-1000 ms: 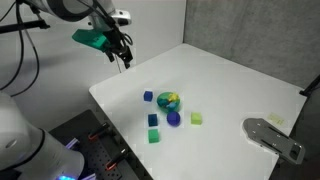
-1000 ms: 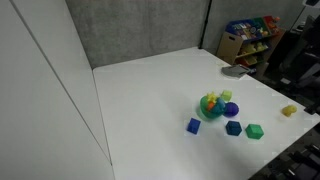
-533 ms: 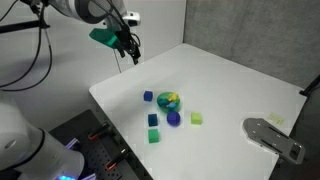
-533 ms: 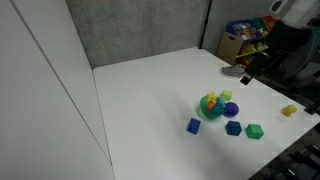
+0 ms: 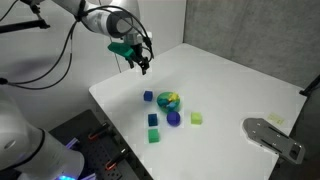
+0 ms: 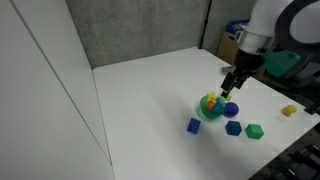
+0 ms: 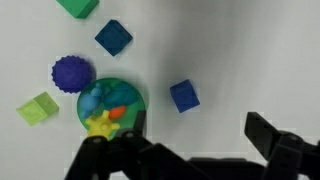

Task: Pick up the blue block on the left and put it on top of the lime green block

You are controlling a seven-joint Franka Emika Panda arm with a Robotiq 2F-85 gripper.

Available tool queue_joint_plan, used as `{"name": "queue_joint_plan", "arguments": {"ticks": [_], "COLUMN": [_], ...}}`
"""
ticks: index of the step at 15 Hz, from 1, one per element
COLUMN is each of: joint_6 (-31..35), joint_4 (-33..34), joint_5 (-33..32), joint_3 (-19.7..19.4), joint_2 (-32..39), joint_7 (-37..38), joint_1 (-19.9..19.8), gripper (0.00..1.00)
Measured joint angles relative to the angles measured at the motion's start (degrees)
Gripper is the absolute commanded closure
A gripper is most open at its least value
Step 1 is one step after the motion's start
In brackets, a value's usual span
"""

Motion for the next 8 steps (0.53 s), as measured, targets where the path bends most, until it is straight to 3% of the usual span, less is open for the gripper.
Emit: {"name": "queue_joint_plan", "arguments": {"ticks": [8], "joint_6": [2.8], "joint_4": [8.6], "joint_5": [-10.8], "joint_3": [0.0], "joint_2": [15.9], "joint_7": [-0.1], "joint_1": [1.9], "gripper": [0.0]}}
